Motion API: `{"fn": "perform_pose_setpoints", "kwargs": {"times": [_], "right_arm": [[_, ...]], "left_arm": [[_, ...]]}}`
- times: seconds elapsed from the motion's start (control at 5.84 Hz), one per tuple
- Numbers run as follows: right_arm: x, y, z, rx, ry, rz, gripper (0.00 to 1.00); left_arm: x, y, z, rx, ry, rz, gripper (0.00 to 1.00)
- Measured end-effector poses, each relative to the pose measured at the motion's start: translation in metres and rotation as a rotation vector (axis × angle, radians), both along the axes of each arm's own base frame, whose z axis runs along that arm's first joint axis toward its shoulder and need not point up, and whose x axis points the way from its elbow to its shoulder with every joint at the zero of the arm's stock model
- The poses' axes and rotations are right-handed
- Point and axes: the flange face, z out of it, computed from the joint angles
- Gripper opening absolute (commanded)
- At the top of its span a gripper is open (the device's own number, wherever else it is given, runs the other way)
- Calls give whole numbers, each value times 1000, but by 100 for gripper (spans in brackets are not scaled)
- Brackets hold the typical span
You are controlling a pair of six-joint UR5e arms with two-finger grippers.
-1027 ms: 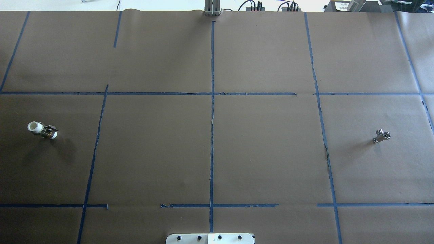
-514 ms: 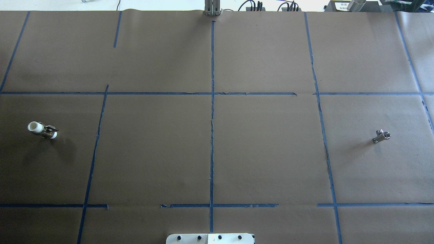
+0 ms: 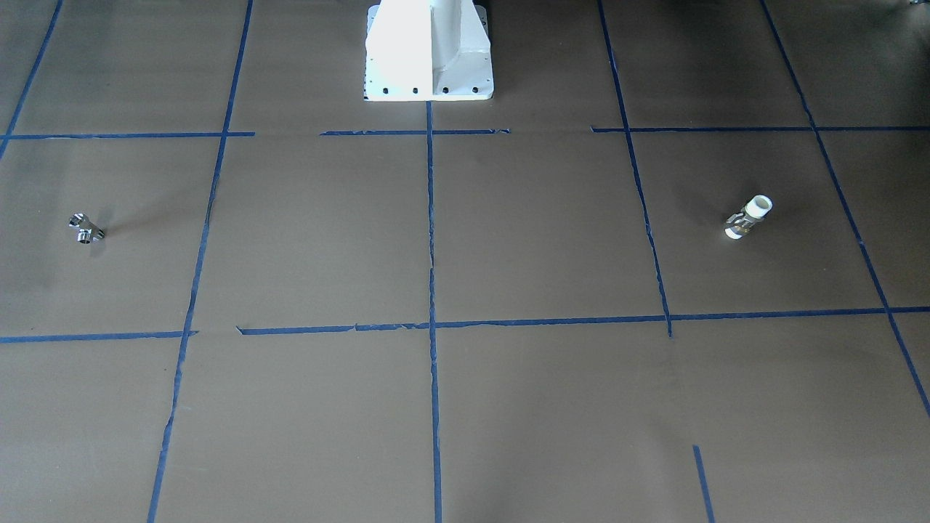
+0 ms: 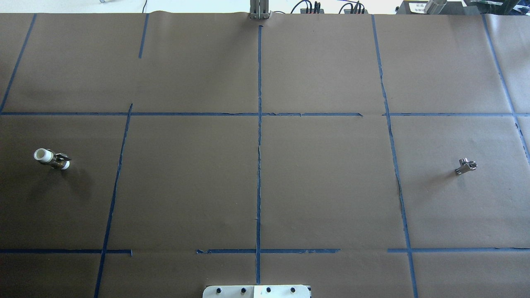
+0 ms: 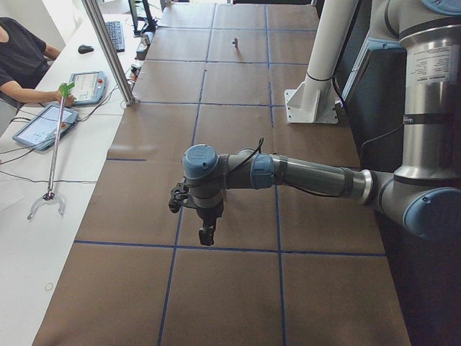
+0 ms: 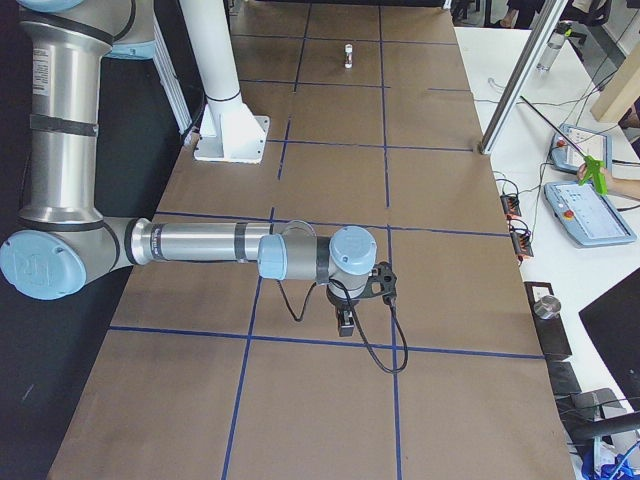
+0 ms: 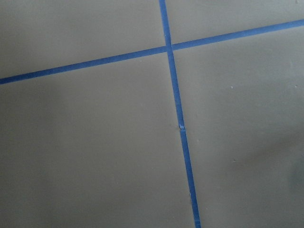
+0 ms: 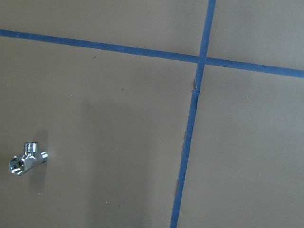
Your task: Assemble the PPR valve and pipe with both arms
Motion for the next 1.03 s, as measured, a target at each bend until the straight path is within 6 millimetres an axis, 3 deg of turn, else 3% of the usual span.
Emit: {"fn": "perform_pose_setpoints", "kwargs": {"times": [0.51,0.68,1.03], "right_arm": [[0,-1,0,7,6,-6,100],[-1,0,1,6,5,-8,100],[-3,0,1,2,3,-10,100]], "left_arm": [[12,-1,-9,33,47,18,100],[29,-6,-17,46,81,26,100],[88,-16,-41,57,128,-4,100]]}}
